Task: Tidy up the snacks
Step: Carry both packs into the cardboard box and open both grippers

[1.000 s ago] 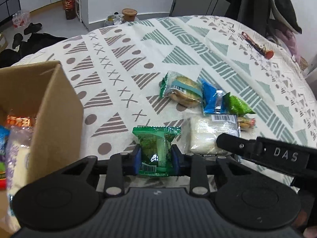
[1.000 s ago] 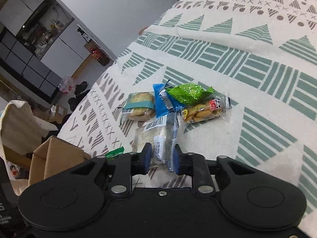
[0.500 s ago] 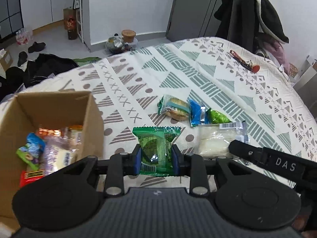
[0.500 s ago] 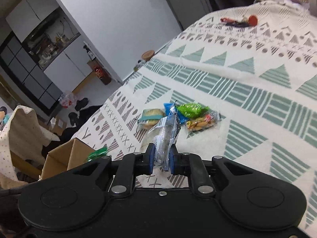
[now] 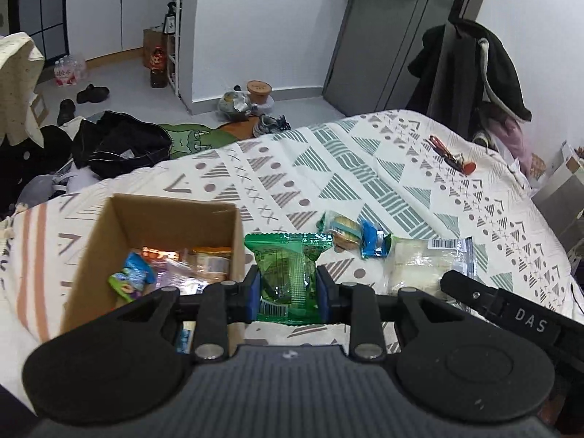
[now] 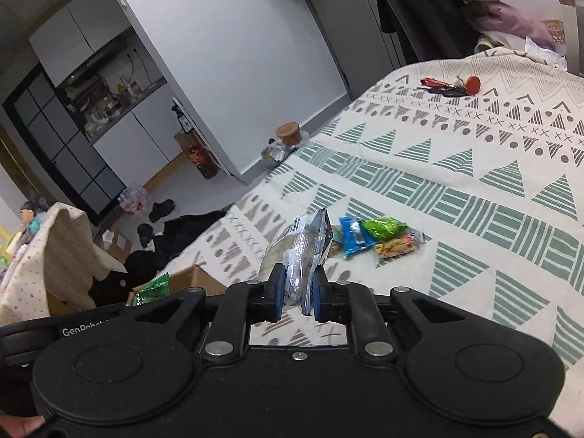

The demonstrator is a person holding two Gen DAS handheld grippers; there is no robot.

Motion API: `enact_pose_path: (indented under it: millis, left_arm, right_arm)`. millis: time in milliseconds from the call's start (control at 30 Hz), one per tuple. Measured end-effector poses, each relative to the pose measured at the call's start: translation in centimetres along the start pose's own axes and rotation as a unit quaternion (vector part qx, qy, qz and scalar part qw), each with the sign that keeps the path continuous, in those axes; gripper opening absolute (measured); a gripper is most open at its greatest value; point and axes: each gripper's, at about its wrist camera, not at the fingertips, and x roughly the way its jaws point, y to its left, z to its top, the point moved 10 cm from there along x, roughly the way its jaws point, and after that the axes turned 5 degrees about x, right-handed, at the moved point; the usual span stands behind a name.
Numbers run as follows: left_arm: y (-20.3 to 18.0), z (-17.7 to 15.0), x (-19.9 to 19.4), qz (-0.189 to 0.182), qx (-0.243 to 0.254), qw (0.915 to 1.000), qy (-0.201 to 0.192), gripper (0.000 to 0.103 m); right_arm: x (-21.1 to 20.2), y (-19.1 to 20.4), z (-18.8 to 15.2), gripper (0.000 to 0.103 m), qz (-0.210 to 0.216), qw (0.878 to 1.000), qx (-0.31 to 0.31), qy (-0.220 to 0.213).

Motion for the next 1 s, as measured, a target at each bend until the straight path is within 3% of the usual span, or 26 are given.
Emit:
enact_pose_path:
  millis: [433,1000]
  left_arm:
    - [5.3,1.0,-4.7,0.013,-0.034,0.9992,-0.016,0.03]
    - [11.9,-0.2,-6.0,0.02,-0.086,0.996,-0.012,0.03]
  right_arm:
    - [-2.2,6.0,-0.3,0.015,0.032,0.999,-0.027,-0.017]
    - [-0.2,12.9,-4.7,0.015,0.046,0.997,-0.063,0.019]
